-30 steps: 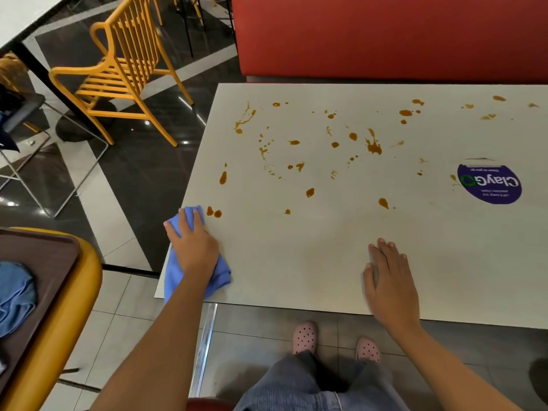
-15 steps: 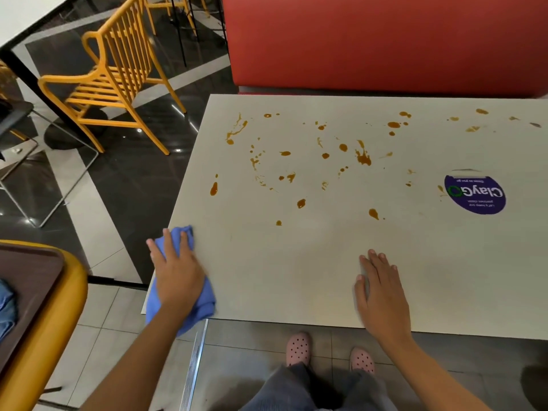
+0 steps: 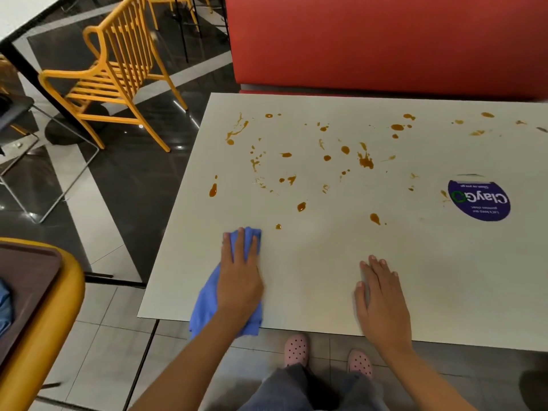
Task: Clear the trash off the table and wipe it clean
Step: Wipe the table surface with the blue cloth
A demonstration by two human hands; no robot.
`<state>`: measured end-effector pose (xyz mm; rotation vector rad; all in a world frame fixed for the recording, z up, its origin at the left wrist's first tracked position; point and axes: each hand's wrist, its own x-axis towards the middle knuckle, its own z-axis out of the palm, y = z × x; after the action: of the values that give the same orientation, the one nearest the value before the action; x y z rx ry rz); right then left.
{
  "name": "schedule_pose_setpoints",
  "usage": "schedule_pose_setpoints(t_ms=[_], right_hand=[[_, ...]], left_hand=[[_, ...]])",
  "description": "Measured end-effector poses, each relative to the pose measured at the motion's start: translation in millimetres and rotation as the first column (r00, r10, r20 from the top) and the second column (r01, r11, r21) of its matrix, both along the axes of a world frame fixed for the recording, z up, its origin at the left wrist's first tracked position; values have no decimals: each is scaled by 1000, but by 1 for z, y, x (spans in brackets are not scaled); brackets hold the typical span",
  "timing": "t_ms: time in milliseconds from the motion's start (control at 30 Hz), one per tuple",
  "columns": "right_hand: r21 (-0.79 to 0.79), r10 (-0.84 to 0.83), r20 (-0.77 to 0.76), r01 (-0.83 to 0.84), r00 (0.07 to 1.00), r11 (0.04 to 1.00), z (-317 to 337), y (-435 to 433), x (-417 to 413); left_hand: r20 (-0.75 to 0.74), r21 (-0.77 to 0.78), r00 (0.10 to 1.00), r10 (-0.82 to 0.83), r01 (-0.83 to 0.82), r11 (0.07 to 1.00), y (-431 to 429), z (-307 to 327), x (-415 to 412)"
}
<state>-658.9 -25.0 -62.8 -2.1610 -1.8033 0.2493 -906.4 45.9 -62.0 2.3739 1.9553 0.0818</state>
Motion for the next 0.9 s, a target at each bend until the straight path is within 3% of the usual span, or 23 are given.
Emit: schedule_pose_setpoints(t_ms=[100,267,400,500,733,900], right_hand=[[-5,-2,-10,2,1000,1000,0,0,1],[-10,-16,23,16,1000,1000,1,0,0],[8,19,87,-20,996,1000,4,8,3],[2,51,105,-51,993,999,8,22,6],[-65,28,49,-24,998,998,-1,38,5],[-63,13,24,-12,1000,998,0,38,4]], left_hand=[[-1,-41,999,-48,48,998,-3,12,-24],[-130,-105,979,158,-172,979,40,13,-78],[-26,-139,928,372,-372,918,70,25,-76],[12,-143,919,395,-389,910,76,25,-62],[86,-75,962,260,-254,964,45,15,-11],[-37,-13,999,-35,35,999,29,11,20]])
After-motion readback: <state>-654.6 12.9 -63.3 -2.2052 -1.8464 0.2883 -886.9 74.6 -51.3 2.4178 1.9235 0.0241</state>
